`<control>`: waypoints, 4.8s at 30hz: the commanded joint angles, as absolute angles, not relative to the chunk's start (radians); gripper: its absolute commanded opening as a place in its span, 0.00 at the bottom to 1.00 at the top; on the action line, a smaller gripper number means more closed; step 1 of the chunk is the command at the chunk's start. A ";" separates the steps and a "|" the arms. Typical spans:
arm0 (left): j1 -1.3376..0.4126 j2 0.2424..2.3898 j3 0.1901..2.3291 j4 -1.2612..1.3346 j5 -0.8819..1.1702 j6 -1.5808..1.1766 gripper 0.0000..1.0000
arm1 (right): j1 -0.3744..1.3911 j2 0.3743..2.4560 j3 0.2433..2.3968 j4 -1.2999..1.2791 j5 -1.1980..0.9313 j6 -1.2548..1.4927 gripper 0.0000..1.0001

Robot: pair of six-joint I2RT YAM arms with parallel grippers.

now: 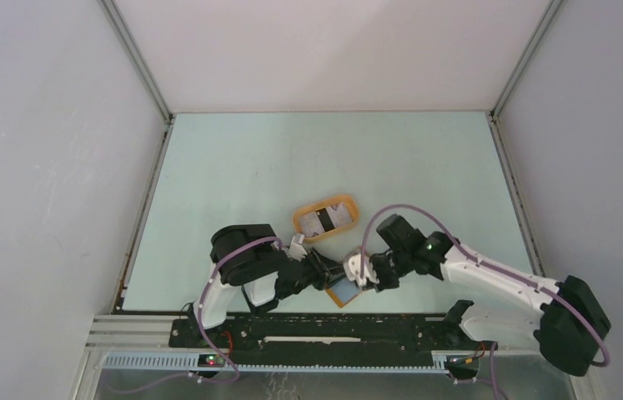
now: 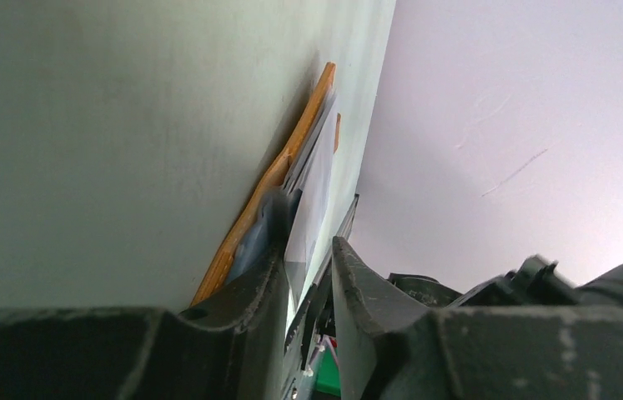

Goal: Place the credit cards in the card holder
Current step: Insert the credit card into the card holder, then close the card holder at the center of the board.

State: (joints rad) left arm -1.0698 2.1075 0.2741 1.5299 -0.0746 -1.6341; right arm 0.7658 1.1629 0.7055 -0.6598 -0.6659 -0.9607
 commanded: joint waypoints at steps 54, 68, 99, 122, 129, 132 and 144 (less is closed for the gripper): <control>-1.060 2.114 0.231 1.514 0.011 -1.557 0.38 | 0.892 1.137 0.686 -0.557 -0.411 -1.104 0.10; -1.095 1.930 0.126 1.514 0.004 -1.443 0.41 | 0.573 1.095 0.892 -0.839 -0.776 -0.948 0.33; -1.266 0.773 0.291 0.177 -0.375 -0.488 0.65 | 0.304 1.260 0.913 -0.765 -0.811 -0.550 0.92; -1.260 0.729 0.104 0.314 -0.294 -0.496 1.00 | 0.520 1.495 0.977 -0.755 -0.544 -0.756 0.72; -1.233 0.718 0.091 0.306 -0.286 -0.487 0.98 | 0.487 1.433 0.936 -0.746 -0.602 -0.977 0.68; -1.222 0.711 0.086 0.331 -0.262 -0.455 0.98 | 0.481 1.388 0.912 -0.796 -0.693 -1.213 0.68; -1.212 0.780 0.074 0.423 -0.190 -0.449 0.96 | 0.536 1.520 0.888 -0.733 -0.556 -1.438 0.64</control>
State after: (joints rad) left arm -1.2190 0.7750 0.0902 0.3653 -0.2298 -0.4610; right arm 0.5140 1.4769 0.8742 -0.7765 -0.6037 -1.3720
